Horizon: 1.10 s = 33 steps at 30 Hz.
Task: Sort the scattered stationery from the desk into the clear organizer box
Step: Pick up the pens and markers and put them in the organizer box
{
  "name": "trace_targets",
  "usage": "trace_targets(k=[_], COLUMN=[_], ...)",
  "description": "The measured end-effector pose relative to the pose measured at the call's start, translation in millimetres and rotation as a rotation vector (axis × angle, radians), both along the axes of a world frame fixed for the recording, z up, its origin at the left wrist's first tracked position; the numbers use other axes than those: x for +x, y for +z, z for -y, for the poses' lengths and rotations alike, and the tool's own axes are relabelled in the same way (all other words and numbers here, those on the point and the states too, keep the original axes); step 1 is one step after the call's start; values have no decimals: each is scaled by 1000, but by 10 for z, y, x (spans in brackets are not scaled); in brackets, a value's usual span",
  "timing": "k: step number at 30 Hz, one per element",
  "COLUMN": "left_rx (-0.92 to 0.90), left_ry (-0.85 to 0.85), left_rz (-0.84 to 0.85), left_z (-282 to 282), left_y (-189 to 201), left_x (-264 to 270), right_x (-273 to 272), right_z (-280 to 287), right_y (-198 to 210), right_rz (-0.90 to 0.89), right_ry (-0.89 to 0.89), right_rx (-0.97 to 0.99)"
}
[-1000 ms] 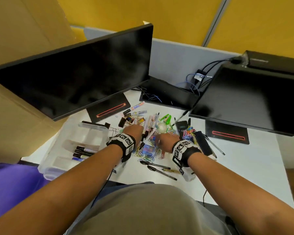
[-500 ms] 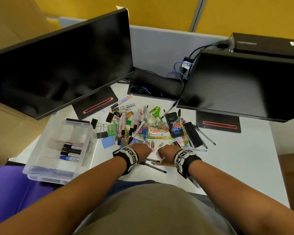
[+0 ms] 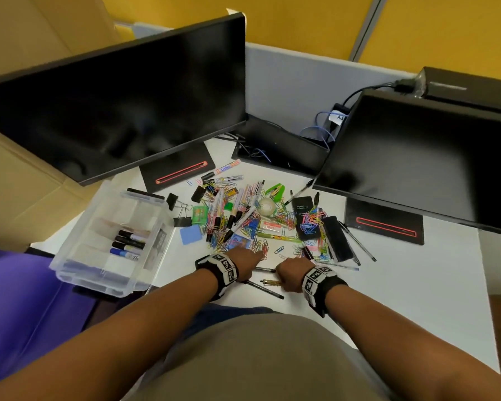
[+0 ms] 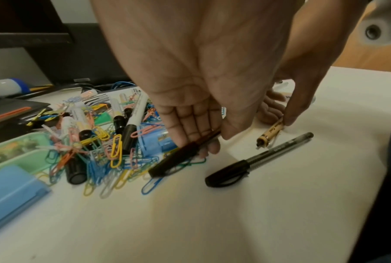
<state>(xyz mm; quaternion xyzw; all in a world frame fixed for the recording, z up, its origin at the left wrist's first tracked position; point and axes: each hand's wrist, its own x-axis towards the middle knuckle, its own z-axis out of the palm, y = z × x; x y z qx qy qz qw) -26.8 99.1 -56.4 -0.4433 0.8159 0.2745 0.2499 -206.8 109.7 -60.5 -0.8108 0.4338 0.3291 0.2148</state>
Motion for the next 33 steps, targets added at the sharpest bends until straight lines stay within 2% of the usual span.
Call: trace_targets(k=[5,15,19,30,33], left_rx=[31,-14,-19,117,143], left_ry=[118,-32,-30,247,387], left_rz=[-64,54,49,-182,-292], left_z=[-61,-104,-97,186,253], left_y=[-13,-176,-192,69,138], left_x=[74,114,120,292,353], right_x=[3,-23,-30,-33,-5], right_z=[45,92,108,260,332], right_y=[28,34,52,124,126], right_rz=[-26,0,30,144,165], right_ry=[32,14,-21,-102,-123], right_rx=[29,46,40,36,33])
